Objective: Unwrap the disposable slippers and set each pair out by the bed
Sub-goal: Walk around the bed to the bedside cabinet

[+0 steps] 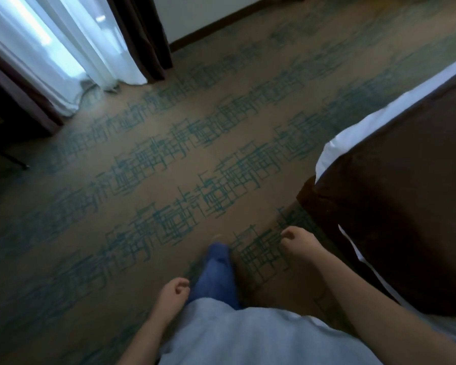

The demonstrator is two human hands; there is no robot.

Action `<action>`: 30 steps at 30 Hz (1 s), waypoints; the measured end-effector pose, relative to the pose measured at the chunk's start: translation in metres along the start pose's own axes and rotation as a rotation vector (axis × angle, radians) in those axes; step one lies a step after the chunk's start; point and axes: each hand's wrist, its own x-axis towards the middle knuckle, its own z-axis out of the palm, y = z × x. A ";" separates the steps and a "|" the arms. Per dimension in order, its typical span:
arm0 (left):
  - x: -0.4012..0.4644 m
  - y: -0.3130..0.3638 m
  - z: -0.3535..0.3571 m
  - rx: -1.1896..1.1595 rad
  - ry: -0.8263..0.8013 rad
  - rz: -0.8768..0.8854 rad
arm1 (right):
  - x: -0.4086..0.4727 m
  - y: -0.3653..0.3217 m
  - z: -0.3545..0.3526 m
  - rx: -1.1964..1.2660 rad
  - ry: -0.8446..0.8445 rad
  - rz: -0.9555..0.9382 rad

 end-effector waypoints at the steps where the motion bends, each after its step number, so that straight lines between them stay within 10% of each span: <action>1: 0.021 0.010 -0.009 0.045 -0.020 0.023 | 0.016 -0.010 -0.006 -0.006 -0.001 0.015; 17: 0.291 0.394 -0.155 0.358 -0.183 0.444 | 0.151 -0.092 -0.083 0.332 0.151 0.393; 30: 0.425 0.610 -0.122 0.394 -0.217 0.383 | 0.339 -0.149 -0.362 0.306 0.249 0.265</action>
